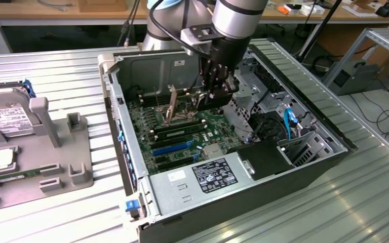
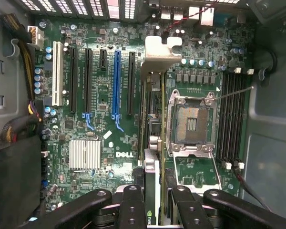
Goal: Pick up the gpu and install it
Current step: 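Insert the gpu into the slot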
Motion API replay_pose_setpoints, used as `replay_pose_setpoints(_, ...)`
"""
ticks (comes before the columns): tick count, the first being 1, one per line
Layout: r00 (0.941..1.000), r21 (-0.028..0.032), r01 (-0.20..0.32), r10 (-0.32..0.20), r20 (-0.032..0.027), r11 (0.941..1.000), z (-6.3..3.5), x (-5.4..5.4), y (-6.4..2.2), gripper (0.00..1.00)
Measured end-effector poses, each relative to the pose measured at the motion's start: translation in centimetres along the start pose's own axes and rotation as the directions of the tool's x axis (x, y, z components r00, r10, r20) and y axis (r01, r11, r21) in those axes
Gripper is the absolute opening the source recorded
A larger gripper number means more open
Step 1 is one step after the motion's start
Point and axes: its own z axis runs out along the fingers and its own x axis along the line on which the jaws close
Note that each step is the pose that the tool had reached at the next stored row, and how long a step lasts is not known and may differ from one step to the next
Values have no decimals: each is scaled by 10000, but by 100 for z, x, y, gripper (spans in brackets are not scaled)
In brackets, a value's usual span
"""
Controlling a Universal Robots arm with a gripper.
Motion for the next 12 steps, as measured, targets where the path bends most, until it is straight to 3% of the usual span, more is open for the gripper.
replay_pose_setpoints(5, 10000, 1, -1, 1, 2, 10000, 17, 4, 143, 27)
replay_pose_setpoints(12, 10000, 0, 12, -12, 7, 10000, 54, 18, 173, 27)
